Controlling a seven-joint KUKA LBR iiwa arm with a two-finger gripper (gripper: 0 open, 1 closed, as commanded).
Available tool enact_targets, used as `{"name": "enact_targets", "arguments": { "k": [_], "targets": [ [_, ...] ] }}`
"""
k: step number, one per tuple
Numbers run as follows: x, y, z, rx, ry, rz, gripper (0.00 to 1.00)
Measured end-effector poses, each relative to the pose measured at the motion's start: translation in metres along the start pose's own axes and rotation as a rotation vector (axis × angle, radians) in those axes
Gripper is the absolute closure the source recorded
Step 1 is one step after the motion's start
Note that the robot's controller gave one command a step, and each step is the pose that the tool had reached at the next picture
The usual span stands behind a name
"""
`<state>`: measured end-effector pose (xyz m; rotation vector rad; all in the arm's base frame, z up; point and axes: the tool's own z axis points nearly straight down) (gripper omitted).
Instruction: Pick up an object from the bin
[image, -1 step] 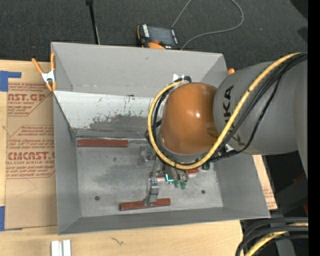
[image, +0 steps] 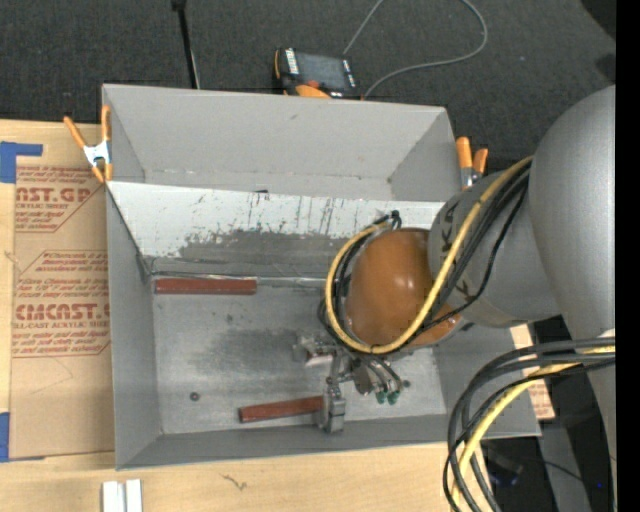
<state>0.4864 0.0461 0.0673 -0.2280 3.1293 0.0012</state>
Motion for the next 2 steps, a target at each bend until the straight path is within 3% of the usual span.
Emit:
{"name": "enact_targets", "arguments": {
  "k": [1, 2],
  "targets": [
    [0.001, 0.002, -0.002, -0.001, 0.004, -0.003, 1.0],
    [-0.018, 0.0, -0.138, 0.001, -0.005, -0.062, 1.0]
  ]
}}
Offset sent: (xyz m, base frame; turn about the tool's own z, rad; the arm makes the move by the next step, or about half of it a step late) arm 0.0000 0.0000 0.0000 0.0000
